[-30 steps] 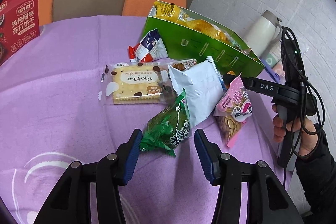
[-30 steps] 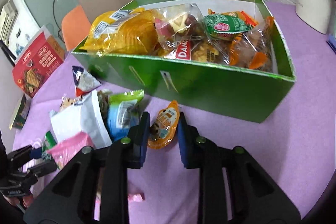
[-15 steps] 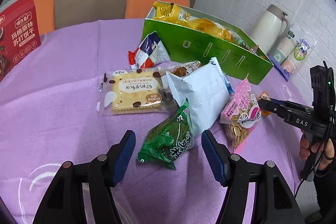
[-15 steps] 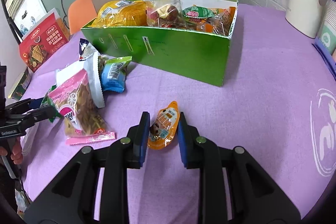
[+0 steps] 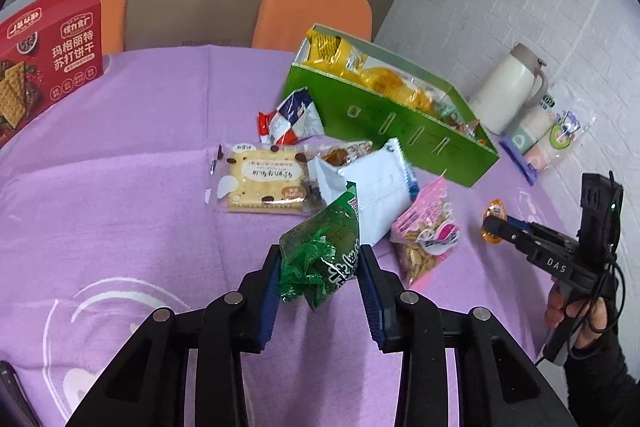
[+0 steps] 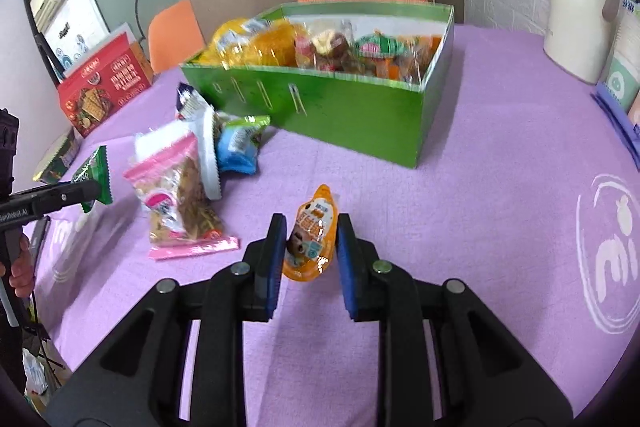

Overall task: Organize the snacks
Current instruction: 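Carry both items into the green box and open both tools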

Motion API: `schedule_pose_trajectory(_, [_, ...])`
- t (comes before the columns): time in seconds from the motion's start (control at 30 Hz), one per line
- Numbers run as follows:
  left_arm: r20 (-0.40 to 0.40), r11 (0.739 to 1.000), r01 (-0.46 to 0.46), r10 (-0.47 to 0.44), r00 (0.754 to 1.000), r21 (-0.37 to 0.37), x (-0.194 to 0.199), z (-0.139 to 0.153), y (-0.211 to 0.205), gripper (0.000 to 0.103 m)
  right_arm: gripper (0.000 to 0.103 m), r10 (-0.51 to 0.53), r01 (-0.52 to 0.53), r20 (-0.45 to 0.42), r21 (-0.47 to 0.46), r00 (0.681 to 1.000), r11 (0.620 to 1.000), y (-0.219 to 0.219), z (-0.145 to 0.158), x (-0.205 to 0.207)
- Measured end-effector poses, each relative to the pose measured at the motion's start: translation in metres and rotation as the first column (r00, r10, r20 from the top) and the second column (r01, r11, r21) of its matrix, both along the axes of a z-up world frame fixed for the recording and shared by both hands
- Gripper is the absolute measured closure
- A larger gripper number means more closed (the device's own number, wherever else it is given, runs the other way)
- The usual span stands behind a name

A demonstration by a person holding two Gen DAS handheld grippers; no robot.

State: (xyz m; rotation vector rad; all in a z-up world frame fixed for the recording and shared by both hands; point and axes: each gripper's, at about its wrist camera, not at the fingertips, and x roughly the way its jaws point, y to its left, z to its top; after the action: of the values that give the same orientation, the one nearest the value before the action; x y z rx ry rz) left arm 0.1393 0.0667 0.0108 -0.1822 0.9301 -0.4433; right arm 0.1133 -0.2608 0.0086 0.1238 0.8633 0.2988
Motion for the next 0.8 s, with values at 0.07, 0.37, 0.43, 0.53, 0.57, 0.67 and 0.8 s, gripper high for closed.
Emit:
schedule_pose_trajectory(0.07, [0.039, 1.0, 0.002, -0.002, 0.999, -0.006, -0.003, 0.018, 0.0, 0.066, 0.076, 0.002, -0.002, 0.038, 0.006, 0.999, 1.0, -0.003, 0.014, -0.001])
schedule_pose_trajectory(0.37, [0.14, 0.999, 0.032, -0.037, 0.99, 0.033, 0.034, 0.08, -0.04, 0.066, 0.076, -0.058, 0.051, 0.177, 0.042, 0.982, 0.998, -0.016, 0.064, 0.023])
schedule_pose_trajectory(0.43, [0.127, 0.998, 0.044, -0.049, 0.991, 0.041, 0.051, 0.086, -0.054, 0.066, 0.076, -0.073, 0.067, 0.187, 0.039, 0.98, 0.997, -0.02, 0.069, 0.033])
schedule_pose_trajectory(0.53, [0.128, 0.997, 0.037, -0.045, 0.991, 0.069, 0.075, 0.092, -0.071, 0.066, 0.076, -0.096, 0.089, 0.194, 0.046, 0.976, 0.995, -0.028, 0.074, 0.051])
schedule_pose_trajectory(0.57, [0.127, 0.997, 0.038, -0.047, 0.991, 0.073, 0.083, 0.093, -0.077, 0.066, 0.076, -0.103, 0.095, 0.198, 0.05, 0.975, 0.994, -0.031, 0.075, 0.056])
schedule_pose_trajectory(0.67, [0.137, 0.995, 0.039, -0.051, 0.989, 0.087, 0.105, 0.095, -0.095, 0.066, 0.076, -0.123, 0.111, 0.209, 0.069, 0.97, 0.991, -0.038, 0.077, 0.078])
schedule_pose_trajectory(0.8, [0.123, 0.996, 0.031, -0.041, 0.992, 0.08, 0.136, 0.087, -0.116, 0.066, 0.076, -0.134, 0.122, 0.184, 0.076, 0.974, 0.99, -0.042, 0.065, 0.107])
